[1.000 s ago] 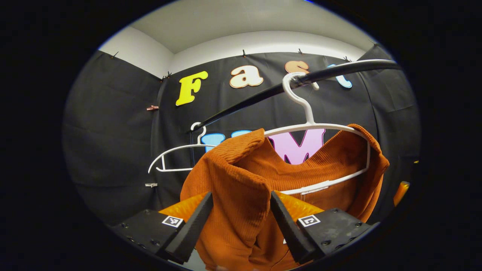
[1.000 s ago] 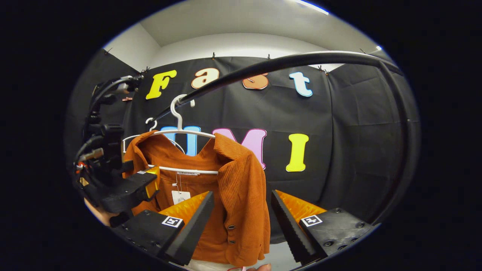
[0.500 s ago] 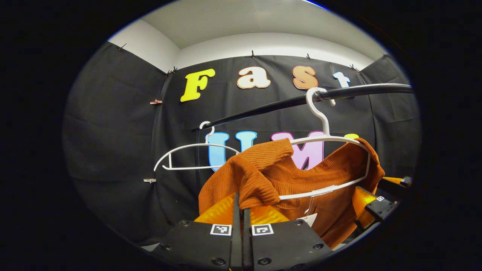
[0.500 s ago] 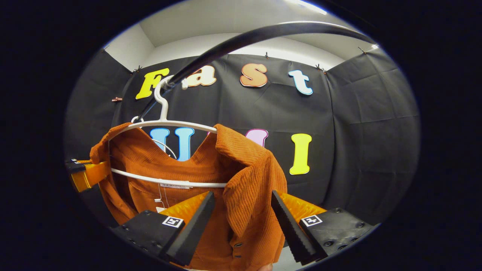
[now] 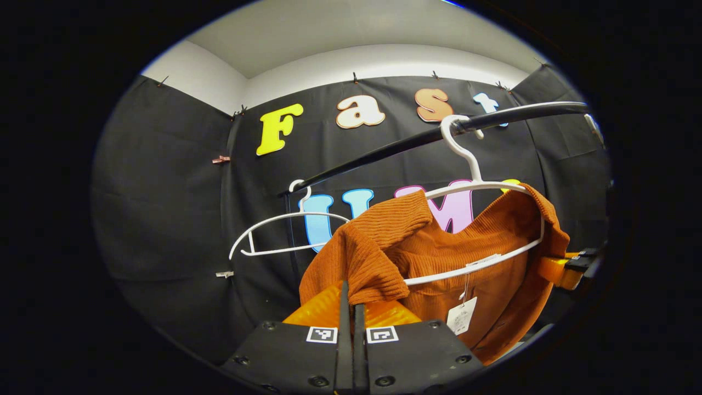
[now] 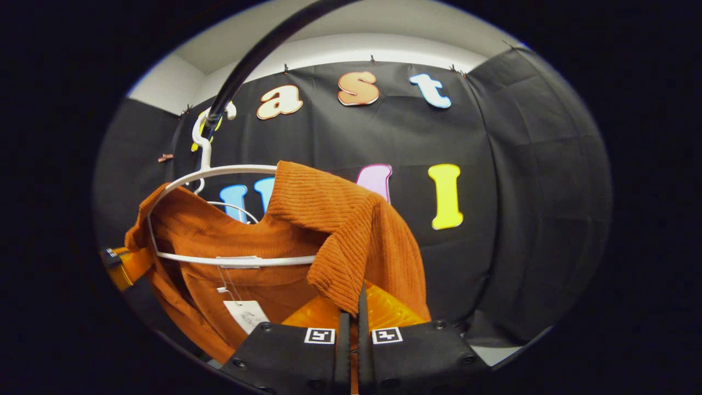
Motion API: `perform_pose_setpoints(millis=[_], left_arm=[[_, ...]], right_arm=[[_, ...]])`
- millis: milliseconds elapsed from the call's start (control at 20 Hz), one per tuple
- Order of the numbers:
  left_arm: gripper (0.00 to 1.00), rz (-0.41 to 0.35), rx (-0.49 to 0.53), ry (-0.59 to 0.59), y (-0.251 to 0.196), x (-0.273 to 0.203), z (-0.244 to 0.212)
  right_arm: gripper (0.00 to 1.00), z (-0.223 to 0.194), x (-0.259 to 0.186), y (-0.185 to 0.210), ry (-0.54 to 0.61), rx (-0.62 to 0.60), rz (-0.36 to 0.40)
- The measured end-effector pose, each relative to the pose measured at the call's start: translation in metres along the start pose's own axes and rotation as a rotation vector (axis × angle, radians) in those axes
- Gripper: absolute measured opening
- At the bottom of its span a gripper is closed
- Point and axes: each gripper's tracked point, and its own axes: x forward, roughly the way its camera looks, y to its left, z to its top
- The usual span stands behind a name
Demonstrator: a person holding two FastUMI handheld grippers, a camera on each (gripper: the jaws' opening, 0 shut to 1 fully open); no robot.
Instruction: Grasp the clothes on the hanger with both hands and then place them into the laundry hamper below.
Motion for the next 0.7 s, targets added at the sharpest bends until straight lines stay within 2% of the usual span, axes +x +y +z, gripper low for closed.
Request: perform_pose_setpoints(millis=[100,300,350,450,550,650,700], left_arm=[[0.05,-0.008,-0.008,0.002,0.001,-0.001,0.001],[0.06,-0.040,-0.024,0.018,0.002,-0.001,0.001],[0.05,-0.048,-0.021,0.028,0.002,-0.001,0.001],[0.06,-0.061,-0.011,0.041,0.004,0.000,0.001],[0.05,-0.064,-0.013,0.048,0.007,-0.001,0.006],[0.05,-0.048,-0.025,0.041,0.016,-0.001,0.014],[0.05,-0.040,-0.028,0.041,0.020,0.001,0.018]], right_arm=[[0.10,-0.006,-0.001,0.007,0.044,0.055,0.053],[0.10,0.005,-0.016,0.010,0.050,0.073,0.095],[0.05,0.006,-0.016,0.013,0.055,0.090,0.110],[0.04,0.011,-0.018,0.013,0.061,0.144,0.137],[0.04,0.015,-0.011,0.005,0.072,0.209,0.145],[0.05,0.025,-0.003,-0.012,0.067,0.234,0.122],[0.09,0.035,0.001,-0.024,0.049,0.231,0.100]])
